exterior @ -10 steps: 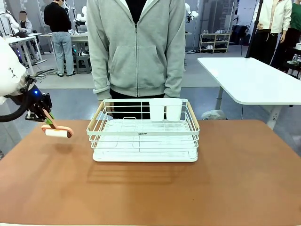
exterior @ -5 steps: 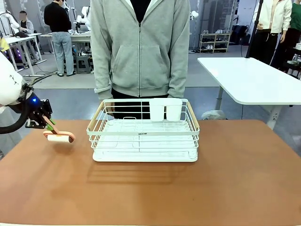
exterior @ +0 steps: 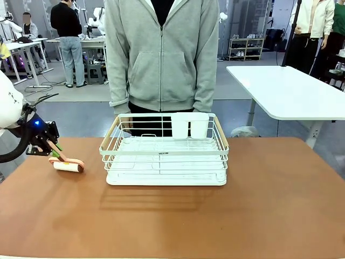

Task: Clean the table.
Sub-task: Place the Lint Roller down when the Dish drying rack is positioned in the middle of the table.

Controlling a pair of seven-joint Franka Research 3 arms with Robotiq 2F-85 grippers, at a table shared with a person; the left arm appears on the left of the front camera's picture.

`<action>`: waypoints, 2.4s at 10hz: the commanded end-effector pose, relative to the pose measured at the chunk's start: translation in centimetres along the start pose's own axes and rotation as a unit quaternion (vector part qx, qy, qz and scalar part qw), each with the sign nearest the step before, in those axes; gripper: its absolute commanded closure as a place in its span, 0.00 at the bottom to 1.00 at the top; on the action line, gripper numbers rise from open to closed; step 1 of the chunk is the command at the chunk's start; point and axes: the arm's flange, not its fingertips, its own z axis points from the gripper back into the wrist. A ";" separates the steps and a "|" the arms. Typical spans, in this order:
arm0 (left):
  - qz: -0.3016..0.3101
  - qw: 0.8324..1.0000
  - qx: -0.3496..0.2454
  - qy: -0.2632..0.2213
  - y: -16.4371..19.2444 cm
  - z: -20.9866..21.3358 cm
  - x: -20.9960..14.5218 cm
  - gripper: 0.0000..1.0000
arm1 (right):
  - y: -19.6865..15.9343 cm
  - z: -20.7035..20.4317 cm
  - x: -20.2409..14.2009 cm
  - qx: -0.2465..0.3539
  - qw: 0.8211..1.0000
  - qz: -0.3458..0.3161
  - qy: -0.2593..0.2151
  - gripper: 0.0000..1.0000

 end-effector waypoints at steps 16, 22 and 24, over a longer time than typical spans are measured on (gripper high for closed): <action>-0.012 0.989 0.139 0.038 2.2 4.7 -0.2 0.00 | 0.3 0.1 0.0 0.001 1.000 0.000 -0.001 0.00; -0.012 0.989 0.139 0.038 2.2 4.7 -0.2 0.00 | 0.3 0.1 0.0 0.001 1.000 0.000 -0.001 0.00; -0.012 0.989 0.139 0.038 2.2 4.7 -0.2 0.00 | 0.3 0.1 0.0 0.001 1.000 0.000 -0.001 0.00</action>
